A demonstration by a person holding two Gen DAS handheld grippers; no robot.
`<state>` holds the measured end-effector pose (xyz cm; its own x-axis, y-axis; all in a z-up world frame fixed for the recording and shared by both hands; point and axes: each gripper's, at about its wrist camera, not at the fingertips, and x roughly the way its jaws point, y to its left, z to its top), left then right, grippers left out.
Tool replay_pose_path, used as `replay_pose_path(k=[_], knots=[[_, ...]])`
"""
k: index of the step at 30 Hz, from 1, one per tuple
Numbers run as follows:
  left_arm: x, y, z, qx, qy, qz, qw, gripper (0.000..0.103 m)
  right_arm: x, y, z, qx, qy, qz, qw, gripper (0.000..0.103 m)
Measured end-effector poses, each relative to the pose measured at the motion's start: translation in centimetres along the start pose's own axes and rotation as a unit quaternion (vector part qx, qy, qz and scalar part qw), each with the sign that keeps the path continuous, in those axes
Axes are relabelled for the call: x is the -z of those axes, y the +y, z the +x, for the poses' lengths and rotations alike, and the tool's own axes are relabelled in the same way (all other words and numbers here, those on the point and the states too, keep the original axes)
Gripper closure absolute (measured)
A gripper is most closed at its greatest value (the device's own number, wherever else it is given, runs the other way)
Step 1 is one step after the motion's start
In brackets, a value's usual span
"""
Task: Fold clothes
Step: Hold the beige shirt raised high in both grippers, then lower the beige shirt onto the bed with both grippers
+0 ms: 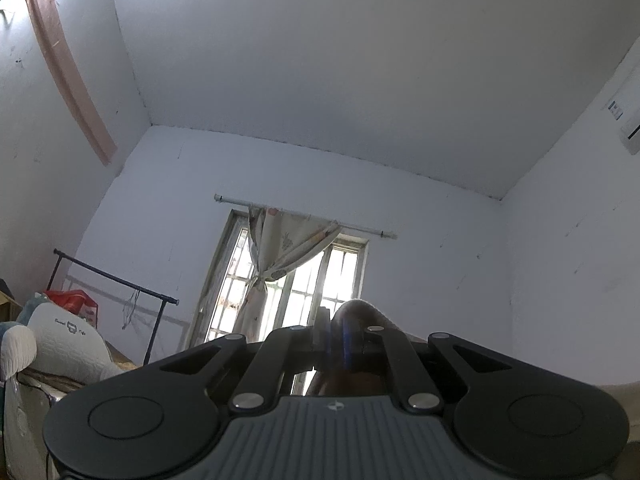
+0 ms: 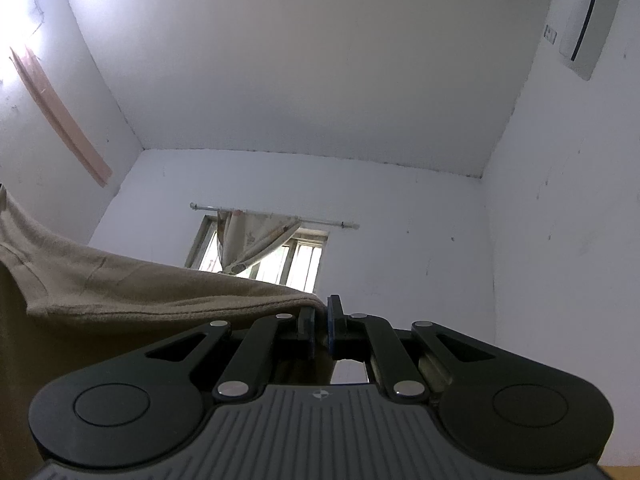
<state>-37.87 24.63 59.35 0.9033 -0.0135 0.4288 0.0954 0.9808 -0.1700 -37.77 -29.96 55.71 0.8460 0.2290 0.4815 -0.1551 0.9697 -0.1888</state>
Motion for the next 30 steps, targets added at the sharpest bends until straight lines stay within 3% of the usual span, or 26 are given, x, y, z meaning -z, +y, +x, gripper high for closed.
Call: replay_pose_path(k=[6, 15, 23, 30], knots=[[0.4, -0.1, 0.7, -0.003, 0.008, 0.003, 1.0000, 0.099, 0.3, -0.2, 0.8, -0.002, 0.005, 0.001, 1.000, 0.100], [4.3, 1.1, 5.2, -0.028, 0.053, 0.006, 0.9982, 0.099, 4.4, 0.1, 5.1, -0.018, 0.045, 0.019, 0.999, 0.100], [9.6, 3.3, 10.2, -0.048, 0.097, 0.006, 0.9941, 0.099, 10.5, 1.0, 10.1, -0.023, 0.091, 0.032, 0.995, 0.100], [16.4, 5.8, 15.4, -0.064, 0.142, -0.001, 0.9878, 0.099, 17.6, 1.9, 15.6, -0.027, 0.142, 0.037, 0.989, 0.100]])
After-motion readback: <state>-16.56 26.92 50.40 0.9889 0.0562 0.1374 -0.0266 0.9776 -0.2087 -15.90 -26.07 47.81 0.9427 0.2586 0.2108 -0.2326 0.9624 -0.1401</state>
